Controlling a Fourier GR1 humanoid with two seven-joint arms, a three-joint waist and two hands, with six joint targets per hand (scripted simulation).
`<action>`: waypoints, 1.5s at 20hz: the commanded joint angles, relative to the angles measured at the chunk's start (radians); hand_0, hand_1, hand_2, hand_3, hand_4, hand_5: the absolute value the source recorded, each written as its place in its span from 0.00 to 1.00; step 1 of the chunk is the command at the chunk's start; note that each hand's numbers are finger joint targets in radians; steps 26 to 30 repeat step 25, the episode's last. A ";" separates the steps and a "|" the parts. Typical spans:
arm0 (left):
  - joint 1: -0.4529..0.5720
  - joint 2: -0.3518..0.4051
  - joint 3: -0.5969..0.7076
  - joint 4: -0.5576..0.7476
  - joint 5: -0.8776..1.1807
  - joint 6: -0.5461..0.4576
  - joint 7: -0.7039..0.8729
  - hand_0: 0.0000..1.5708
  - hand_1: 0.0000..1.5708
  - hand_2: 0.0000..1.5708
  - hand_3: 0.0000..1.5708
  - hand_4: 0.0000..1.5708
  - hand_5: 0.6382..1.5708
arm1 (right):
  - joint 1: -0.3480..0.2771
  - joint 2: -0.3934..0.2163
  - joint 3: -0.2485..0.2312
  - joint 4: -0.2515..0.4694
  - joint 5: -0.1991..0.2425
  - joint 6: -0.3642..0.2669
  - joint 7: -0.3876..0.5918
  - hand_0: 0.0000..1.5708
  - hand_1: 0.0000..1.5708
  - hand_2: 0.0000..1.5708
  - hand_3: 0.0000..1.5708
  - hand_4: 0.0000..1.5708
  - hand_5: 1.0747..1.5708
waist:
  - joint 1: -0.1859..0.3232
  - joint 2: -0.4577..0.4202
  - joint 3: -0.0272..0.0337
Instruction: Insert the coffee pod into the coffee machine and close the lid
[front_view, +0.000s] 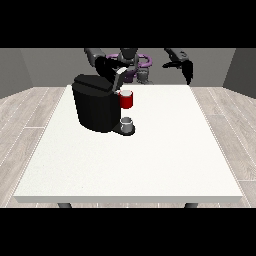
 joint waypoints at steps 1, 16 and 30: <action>-0.028 0.007 0.018 0.023 0.014 0.026 0.030 0.00 0.00 0.00 0.00 0.12 1.00 | -0.020 -0.003 0.029 -0.010 0.015 0.043 0.024 0.00 0.00 0.00 0.00 0.04 1.00 | -0.024 -0.026 0.0003; 0.045 -0.058 -0.080 -0.083 0.004 0.018 -0.011 0.00 0.00 0.00 0.00 0.12 1.00 | 0.003 0.097 0.062 0.021 0.057 0.011 -0.084 0.00 0.00 0.00 0.00 0.08 1.00 | 0.000 -0.092 0.0006; 0.139 -0.039 -0.035 0.010 -0.011 0.045 -0.078 0.00 0.00 0.00 0.00 0.12 1.00 | 0.386 0.122 0.249 -0.124 -0.137 -0.053 -0.195 0.00 0.00 0.00 0.00 0.10 1.00 | -0.111 -0.200 0.0006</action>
